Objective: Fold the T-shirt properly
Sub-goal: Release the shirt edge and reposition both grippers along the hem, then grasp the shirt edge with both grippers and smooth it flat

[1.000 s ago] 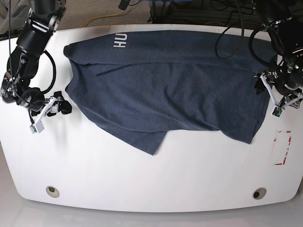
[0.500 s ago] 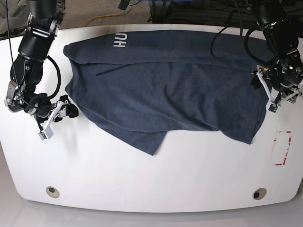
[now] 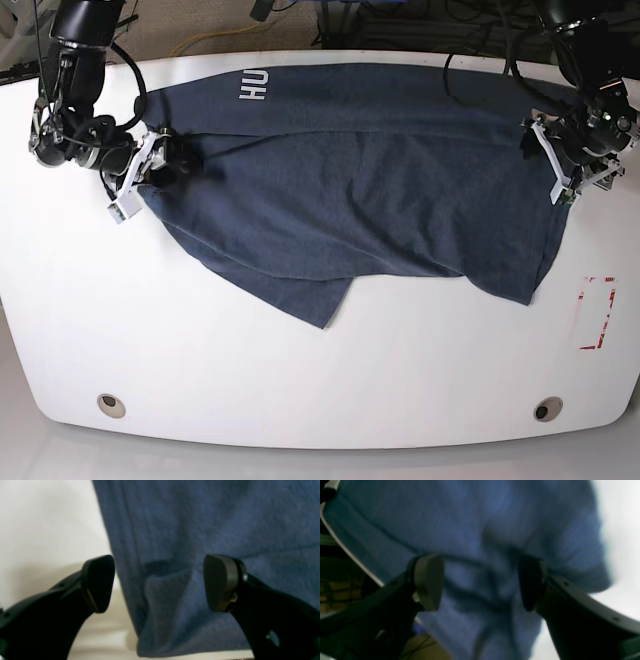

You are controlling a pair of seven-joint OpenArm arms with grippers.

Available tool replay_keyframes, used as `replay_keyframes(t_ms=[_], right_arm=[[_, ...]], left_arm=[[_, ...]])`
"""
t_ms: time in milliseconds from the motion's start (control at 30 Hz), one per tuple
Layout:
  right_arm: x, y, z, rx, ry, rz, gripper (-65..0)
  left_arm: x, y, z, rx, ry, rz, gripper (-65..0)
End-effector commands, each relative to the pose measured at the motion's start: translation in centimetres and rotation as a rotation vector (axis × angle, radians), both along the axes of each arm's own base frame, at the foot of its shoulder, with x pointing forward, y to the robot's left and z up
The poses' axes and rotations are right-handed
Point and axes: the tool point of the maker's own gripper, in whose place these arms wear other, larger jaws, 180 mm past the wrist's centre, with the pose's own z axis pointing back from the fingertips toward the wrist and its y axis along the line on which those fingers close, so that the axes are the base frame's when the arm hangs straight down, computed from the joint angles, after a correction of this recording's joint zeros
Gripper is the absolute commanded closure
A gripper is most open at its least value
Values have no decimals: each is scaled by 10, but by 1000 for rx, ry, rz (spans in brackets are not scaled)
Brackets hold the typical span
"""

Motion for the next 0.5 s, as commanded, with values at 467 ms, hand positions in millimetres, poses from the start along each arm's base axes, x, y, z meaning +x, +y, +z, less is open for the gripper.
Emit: replay_keyframes(t_ms=[467], right_arm=[[-11,-1,-25,-123,47,1,-384]], left_arm=[[-32,-9,-20,-1,85,-44,-401]])
